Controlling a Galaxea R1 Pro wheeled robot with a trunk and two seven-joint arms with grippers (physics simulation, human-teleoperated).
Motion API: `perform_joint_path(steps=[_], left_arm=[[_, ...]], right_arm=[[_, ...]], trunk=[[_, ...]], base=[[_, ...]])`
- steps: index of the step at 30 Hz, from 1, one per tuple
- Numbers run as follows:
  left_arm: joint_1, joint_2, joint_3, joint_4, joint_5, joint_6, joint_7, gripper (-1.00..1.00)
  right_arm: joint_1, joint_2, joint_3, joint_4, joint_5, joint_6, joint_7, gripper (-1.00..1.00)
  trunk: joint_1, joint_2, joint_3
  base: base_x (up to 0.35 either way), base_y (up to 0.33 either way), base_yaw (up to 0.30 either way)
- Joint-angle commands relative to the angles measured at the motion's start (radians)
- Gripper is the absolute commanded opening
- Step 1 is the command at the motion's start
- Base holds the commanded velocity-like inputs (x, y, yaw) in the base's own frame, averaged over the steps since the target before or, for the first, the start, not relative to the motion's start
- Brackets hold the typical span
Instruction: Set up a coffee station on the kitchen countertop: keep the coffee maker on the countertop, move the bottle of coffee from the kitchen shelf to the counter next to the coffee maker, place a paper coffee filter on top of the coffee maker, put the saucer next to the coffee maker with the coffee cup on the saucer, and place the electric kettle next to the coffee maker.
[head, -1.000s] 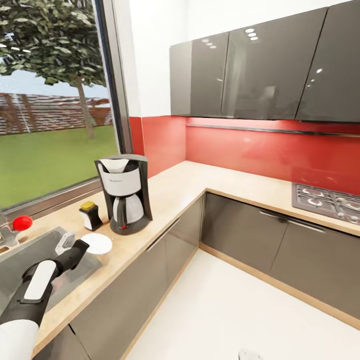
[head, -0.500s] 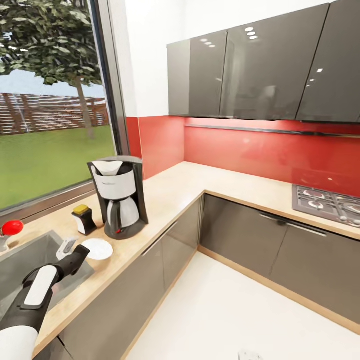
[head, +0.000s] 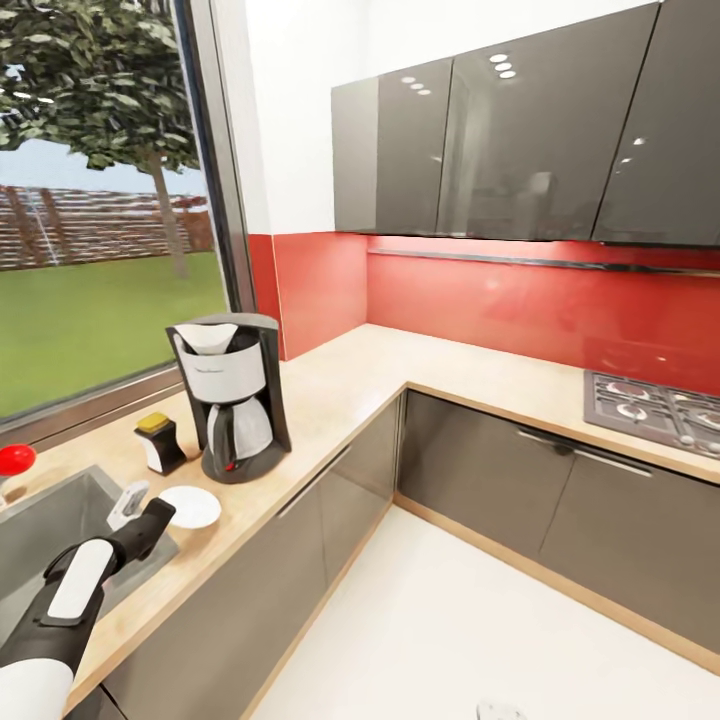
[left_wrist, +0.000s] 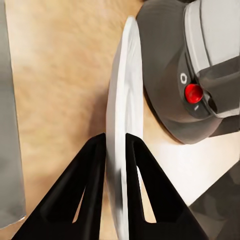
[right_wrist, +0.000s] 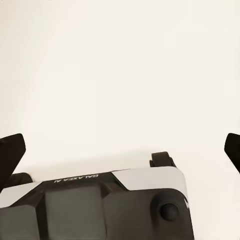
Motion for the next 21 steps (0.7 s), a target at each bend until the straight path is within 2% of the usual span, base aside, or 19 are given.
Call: perform_joint_path(steps=[1,7,18,19,21], left_arm=[[0.0,0.0,0.0,-0.001,0.008,0.002,0.008,-1.0],[0.001,-0.001,0.0,-0.001,-0.035,-0.004,0.01,-1.0],[0.017,-0.003,0.004,-0.001,-0.038,-0.007,0.005,-1.0],[0.017,-0.003,0.004,-0.001,-0.038,-0.006,0.003,1.0],[0.018,-0.001,0.008,-0.001,-0.038,-0.007,0.004,1.0]], right_arm=[[0.0,0.0,0.008,-0.002,-0.007,0.006,-0.006,1.0],[0.0,0.0,0.008,-0.002,-0.007,0.006,-0.006,1.0],[0.0,0.0,0.008,-0.002,-0.007,0.006,-0.006,1.0],[0.0,0.0,0.008,-0.002,-0.007,0.006,-0.006,1.0],[0.0,0.0,0.008,-0.002,-0.007,0.006,-0.006,1.0]], trunk=[[0.001,-0.002,-0.002],[0.001,-0.002,-0.002],[0.001,-0.002,-0.002],[0.001,-0.002,-0.002],[0.001,-0.002,-0.002]], base=[[0.139,0.0,0.0],[0.239,0.0,0.0],[0.049,0.0,0.0],[0.0,0.0,0.0],[0.0,0.0,0.0]])
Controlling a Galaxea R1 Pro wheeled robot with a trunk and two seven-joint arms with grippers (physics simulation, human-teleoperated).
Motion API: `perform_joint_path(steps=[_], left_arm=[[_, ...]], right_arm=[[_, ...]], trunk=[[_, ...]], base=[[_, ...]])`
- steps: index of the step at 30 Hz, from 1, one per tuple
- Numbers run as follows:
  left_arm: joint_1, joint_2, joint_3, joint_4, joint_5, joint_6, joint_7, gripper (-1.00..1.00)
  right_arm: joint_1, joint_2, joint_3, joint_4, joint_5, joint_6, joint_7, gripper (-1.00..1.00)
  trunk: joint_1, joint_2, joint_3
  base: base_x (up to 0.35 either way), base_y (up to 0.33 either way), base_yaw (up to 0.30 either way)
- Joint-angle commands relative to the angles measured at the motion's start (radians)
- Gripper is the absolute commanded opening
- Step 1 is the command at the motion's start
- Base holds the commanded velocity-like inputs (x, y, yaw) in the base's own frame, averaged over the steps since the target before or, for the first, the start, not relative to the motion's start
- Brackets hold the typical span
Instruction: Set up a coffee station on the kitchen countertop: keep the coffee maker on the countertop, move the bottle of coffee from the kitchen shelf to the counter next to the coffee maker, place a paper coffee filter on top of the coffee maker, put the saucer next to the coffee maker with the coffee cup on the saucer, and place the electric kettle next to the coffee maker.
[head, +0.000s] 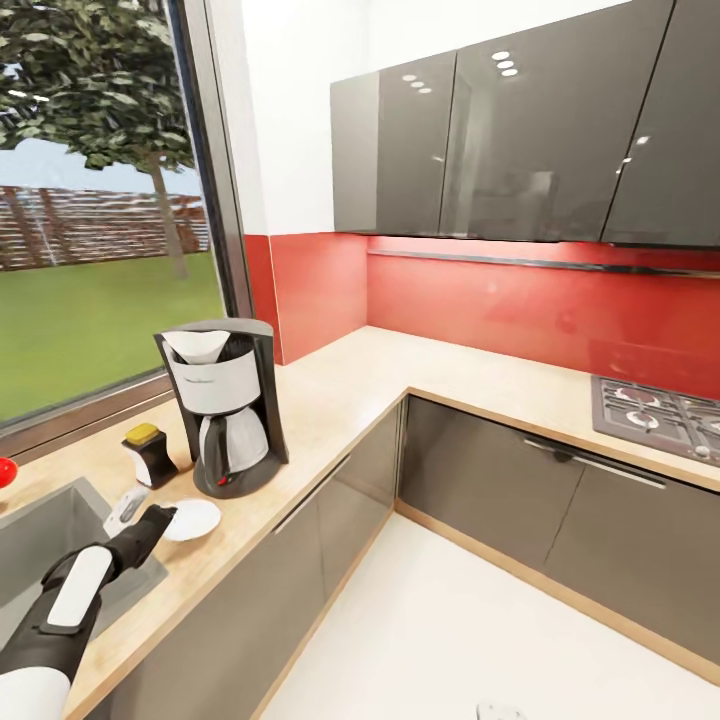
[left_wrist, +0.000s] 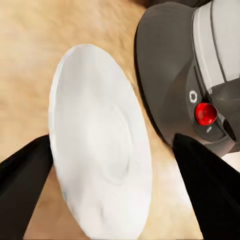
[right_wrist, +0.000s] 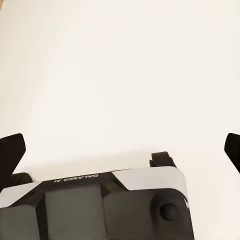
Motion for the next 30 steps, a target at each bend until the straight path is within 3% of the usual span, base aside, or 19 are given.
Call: perform_joint_path(steps=[1,8,14,18,30], left_arm=[[-0.001,0.001,0.002,-0.003,0.011,0.005,0.008,1.0],[-0.002,0.005,0.006,-0.022,0.012,0.006,0.014,1.0],[-0.01,0.033,0.015,-0.094,0.012,0.006,0.018,1.0],[-0.011,0.036,0.017,-0.161,0.012,0.008,0.019,1.0],[-0.004,0.033,-0.001,-0.175,0.023,0.024,0.001,1.0]], right_arm=[[0.0,0.0,0.008,-0.002,-0.007,0.006,-0.006,1.0],[-0.001,0.0,0.008,-0.002,-0.007,0.006,-0.006,1.0],[0.0,0.0,0.008,-0.002,-0.007,0.006,-0.006,1.0],[-0.001,-0.001,0.008,-0.002,-0.007,0.006,-0.005,1.0],[0.0,-0.002,0.008,-0.002,-0.007,0.006,-0.003,1.0]], trunk=[[0.001,-0.002,-0.002],[0.001,-0.002,-0.002],[0.001,-0.002,-0.002],[0.001,-0.002,-0.002],[0.001,-0.002,-0.002]], base=[[0.0,0.0,0.0],[0.0,0.0,0.0],[0.0,0.0,0.0],[0.0,0.0,0.0],[0.0,0.0,0.009]])
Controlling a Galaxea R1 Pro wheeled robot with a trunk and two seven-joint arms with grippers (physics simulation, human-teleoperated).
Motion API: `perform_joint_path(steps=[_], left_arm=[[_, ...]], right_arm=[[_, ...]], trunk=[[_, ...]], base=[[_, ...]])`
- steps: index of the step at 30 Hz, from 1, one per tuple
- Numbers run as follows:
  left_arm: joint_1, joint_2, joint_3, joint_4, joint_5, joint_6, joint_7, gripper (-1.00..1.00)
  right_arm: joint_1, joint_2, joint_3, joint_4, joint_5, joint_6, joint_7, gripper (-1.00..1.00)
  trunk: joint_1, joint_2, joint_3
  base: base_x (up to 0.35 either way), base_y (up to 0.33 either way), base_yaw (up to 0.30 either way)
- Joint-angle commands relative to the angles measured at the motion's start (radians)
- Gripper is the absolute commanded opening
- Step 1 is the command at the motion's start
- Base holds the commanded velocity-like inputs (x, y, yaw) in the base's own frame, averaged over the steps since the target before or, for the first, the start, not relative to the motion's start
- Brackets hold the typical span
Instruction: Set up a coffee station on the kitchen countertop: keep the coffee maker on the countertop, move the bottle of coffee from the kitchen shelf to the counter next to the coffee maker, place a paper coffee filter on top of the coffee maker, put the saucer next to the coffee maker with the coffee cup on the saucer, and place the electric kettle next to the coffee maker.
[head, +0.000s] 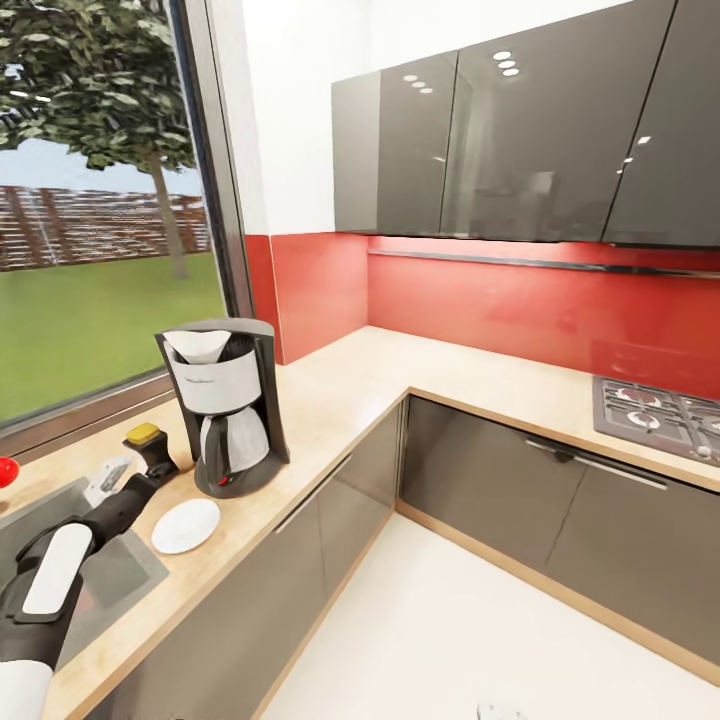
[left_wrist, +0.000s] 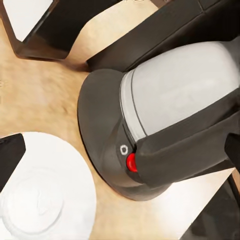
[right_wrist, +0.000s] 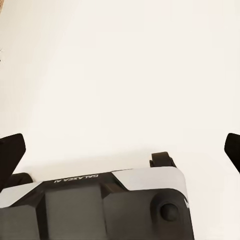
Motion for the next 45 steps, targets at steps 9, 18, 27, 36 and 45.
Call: perform_joint_path(steps=[9,18,27,36,45], left_arm=[[0.001,-0.002,-0.002,-0.022,0.005,0.005,0.007,1.0],[0.001,-0.008,-0.101,-0.053,0.003,0.003,0.007,1.0],[0.002,0.004,-0.104,-0.054,0.002,0.015,-0.025,1.0],[0.158,-0.01,-0.205,-0.044,-0.012,0.037,-0.432,1.0],[0.159,-0.01,-0.251,-0.049,-0.042,0.034,-0.436,1.0]], right_arm=[[0.0,0.0,0.008,-0.002,-0.007,0.005,-0.007,1.0],[0.0,-0.003,0.008,-0.001,-0.003,0.0,-0.008,1.0],[-0.001,0.0,0.008,-0.002,-0.006,-0.002,-0.009,1.0],[-0.001,0.001,0.008,-0.004,-0.01,-0.003,-0.011,1.0],[0.0,0.0,0.008,-0.004,-0.01,-0.003,-0.011,1.0]], trunk=[[0.001,-0.002,0.0],[0.001,-0.002,0.0],[0.001,-0.002,0.0],[0.001,-0.002,0.0],[0.001,-0.002,0.0]], base=[[-0.123,-0.038,0.236],[-0.283,-0.147,0.123],[-0.214,-0.134,0.001],[-0.006,-0.121,0.133],[-0.161,-0.236,0.277]])
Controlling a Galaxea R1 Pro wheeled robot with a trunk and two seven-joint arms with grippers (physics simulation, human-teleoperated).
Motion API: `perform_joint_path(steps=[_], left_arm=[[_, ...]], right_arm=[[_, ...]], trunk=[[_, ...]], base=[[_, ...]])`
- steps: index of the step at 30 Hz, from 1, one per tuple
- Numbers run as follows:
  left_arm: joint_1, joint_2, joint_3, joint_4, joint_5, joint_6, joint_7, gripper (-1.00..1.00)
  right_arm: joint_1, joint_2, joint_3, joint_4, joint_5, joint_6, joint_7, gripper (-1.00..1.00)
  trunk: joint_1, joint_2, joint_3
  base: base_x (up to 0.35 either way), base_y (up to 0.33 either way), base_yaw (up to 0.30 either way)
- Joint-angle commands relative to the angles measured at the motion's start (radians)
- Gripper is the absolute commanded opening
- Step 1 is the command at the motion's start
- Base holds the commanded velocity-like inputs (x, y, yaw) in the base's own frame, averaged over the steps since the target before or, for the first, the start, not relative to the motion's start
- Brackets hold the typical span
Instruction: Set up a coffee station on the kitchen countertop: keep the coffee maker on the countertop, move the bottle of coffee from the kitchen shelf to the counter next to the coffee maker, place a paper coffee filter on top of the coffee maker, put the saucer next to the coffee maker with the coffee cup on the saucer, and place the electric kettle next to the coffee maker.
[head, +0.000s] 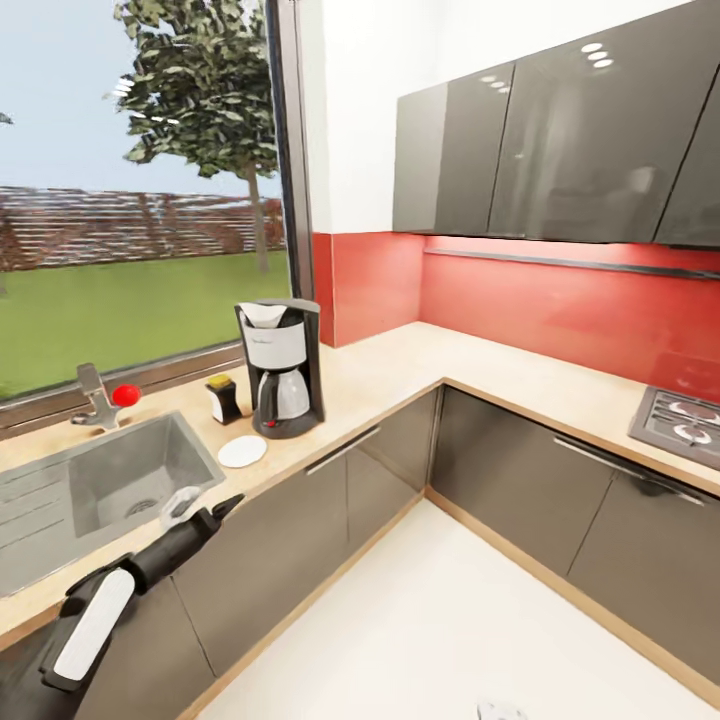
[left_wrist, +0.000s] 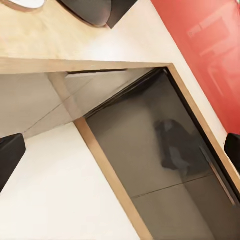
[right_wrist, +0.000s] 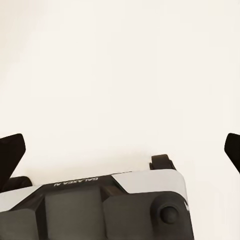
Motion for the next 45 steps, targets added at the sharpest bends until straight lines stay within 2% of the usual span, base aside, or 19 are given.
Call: perform_joint_path(steps=[1,7,11,15,16,18,20,25,26,27,29,34,36,38,41,42,43,44,45], left_arm=[[-0.001,0.0,0.001,-0.001,0.006,0.009,-0.001,1.0],[-0.001,0.003,0.005,-0.002,0.006,0.012,-0.001,1.0],[0.0,0.01,0.009,-0.002,0.004,0.013,-0.047,1.0],[0.0,0.01,-0.001,-0.004,0.006,0.014,-0.058,1.0],[0.0,0.009,-0.005,-0.005,0.006,0.014,-0.104,1.0],[0.001,0.005,-0.006,0.001,0.006,0.014,-0.152,1.0],[0.002,0.002,-0.008,0.006,0.005,0.014,-0.162,1.0],[0.017,-0.002,-0.063,0.01,0.005,0.012,-0.173,1.0],[0.019,-0.003,-0.084,0.01,0.005,0.012,-0.173,1.0],[0.02,-0.003,-0.122,0.01,0.004,0.012,-0.172,1.0],[0.023,-0.001,-0.157,0.013,0.002,0.013,-0.17,1.0],[0.095,0.001,-0.185,0.054,-0.002,0.012,-0.162,1.0],[0.126,0.004,-0.186,0.126,-0.024,0.007,-0.157,1.0],[0.143,0.006,-0.183,0.255,-0.072,-0.027,-0.154,1.0],[0.151,0.004,-0.186,0.495,-0.151,-0.175,-0.153,1.0],[0.153,0.003,-0.191,0.647,-0.202,-0.287,-0.153,1.0],[0.153,0.005,-0.193,0.754,-0.246,-0.365,-0.153,1.0],[0.157,0.009,-0.194,0.976,-0.357,-0.488,-0.151,1.0],[0.162,0.011,-0.193,1.017,-0.381,-0.502,-0.15,1.0]], right_arm=[[0.0,0.0,0.008,-0.003,-0.007,0.006,-0.006,1.0],[0.0,0.0,0.008,-0.003,-0.007,0.006,-0.006,1.0],[0.0,0.0,0.008,-0.003,-0.007,0.006,-0.006,1.0],[0.0,0.0,0.008,-0.003,-0.005,0.006,-0.006,1.0],[0.0,0.0,0.008,-0.003,-0.005,0.006,-0.006,1.0],[-0.001,0.0,0.008,-0.003,-0.005,0.006,-0.006,1.0],[0.0,0.0,0.008,-0.002,-0.004,0.006,-0.006,1.0],[0.0,0.0,0.008,-0.002,-0.003,0.006,-0.006,1.0],[0.0,0.0,0.008,-0.001,-0.002,0.006,-0.006,1.0],[-0.001,0.0,0.008,-0.001,-0.002,0.006,-0.006,1.0],[0.0,0.002,0.009,-0.001,-0.002,0.006,-0.006,1.0],[0.0,0.004,0.01,-0.001,-0.002,0.006,-0.005,1.0],[-0.001,0.004,0.01,-0.001,-0.002,0.006,-0.005,1.0],[0.0,0.004,0.01,-0.001,-0.002,0.006,-0.005,1.0],[0.0,0.004,0.01,-0.001,-0.003,0.007,-0.004,1.0],[0.0,0.004,0.009,-0.001,-0.003,0.007,-0.005,1.0],[0.0,0.003,0.009,-0.001,-0.003,0.007,-0.005,1.0],[0.0,0.002,0.008,-0.001,-0.003,0.008,-0.004,1.0],[0.0,0.001,0.008,-0.001,-0.003,0.008,-0.003,1.0]], trunk=[[0.0,-0.002,-0.002],[0.0,-0.002,-0.002],[0.0,-0.002,-0.002],[0.0,-0.002,-0.002],[0.0,-0.002,-0.002],[0.0,-0.002,-0.002],[0.0,-0.002,-0.002],[0.0,-0.002,-0.002],[0.0,-0.002,-0.002],[0.0,-0.002,-0.002],[0.0,-0.002,-0.002],[0.0,-0.002,-0.002],[0.0,-0.002,-0.002],[0.0,-0.002,-0.002],[0.0,-0.002,-0.002],[0.0,-0.002,-0.002],[0.0,-0.002,-0.002],[0.0,-0.002,-0.002],[0.0,-0.002,-0.002]], base=[[-0.228,-0.197,0.278],[-0.078,-0.065,0.177],[-0.002,-0.002,0.007],[0.0,0.0,0.0],[0.0,0.0,0.0],[0.0,0.0,0.0],[0.0,0.0,0.0],[0.0,0.0,0.0],[0.0,0.0,0.0],[0.0,0.0,0.0],[0.0,0.0,0.0],[0.0,0.0,0.0],[0.0,0.0,0.0],[0.0,0.0,0.0],[0.0,0.0,0.0],[0.0,0.0,0.0],[0.0,0.0,0.0],[0.0,0.0,0.0],[0.0,0.0,0.0]])
